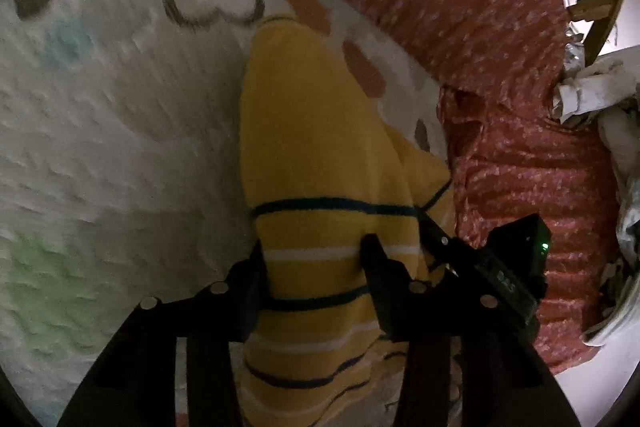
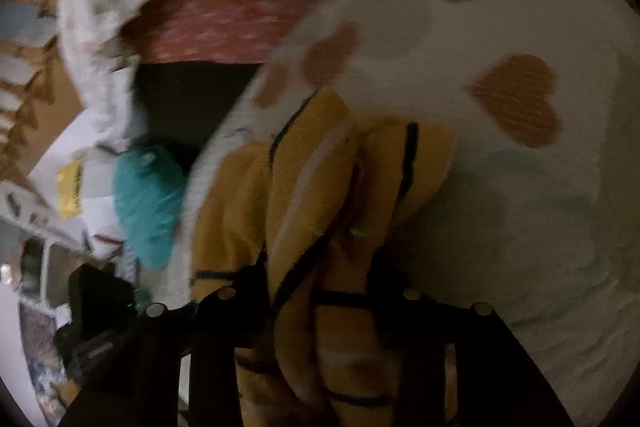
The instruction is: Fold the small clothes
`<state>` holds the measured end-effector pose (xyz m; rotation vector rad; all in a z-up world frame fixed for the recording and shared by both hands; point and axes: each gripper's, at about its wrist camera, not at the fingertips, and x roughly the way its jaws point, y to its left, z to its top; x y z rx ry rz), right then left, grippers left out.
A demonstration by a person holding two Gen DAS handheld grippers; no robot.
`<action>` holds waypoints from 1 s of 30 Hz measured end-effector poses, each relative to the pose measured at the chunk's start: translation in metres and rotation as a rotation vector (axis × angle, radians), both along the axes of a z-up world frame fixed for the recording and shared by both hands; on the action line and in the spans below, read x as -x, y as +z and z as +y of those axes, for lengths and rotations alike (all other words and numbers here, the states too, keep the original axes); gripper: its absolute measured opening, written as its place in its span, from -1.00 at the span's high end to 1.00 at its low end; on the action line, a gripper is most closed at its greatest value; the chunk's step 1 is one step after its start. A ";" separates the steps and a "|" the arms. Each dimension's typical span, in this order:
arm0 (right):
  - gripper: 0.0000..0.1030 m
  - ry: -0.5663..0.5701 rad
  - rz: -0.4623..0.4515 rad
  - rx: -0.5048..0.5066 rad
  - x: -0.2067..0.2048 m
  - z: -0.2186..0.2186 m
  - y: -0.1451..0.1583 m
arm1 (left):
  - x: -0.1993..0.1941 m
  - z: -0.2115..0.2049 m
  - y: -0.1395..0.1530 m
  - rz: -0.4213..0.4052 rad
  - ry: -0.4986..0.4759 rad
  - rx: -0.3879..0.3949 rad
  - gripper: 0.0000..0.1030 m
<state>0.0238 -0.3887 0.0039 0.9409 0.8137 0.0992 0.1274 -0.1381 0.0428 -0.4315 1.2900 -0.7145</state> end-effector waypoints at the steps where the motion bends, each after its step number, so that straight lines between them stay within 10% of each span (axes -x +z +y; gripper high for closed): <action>1: 0.16 0.012 -0.017 0.007 -0.003 0.010 0.007 | -0.002 0.009 0.009 -0.014 0.018 0.004 0.15; 8: 0.16 0.087 -0.085 0.064 -0.041 0.067 0.023 | -0.031 0.063 0.042 -0.090 0.141 -0.066 0.15; 16: 0.15 0.073 -0.037 0.198 -0.069 0.084 -0.004 | -0.048 0.070 0.009 -0.130 0.186 -0.238 0.15; 21: -0.24 0.033 -0.019 0.245 -0.068 0.076 -0.005 | -0.052 0.073 0.008 -0.144 0.210 -0.295 0.12; 30: -0.11 -0.009 -0.112 0.327 -0.026 0.074 0.055 | -0.001 0.105 0.067 -0.311 0.216 -0.391 0.11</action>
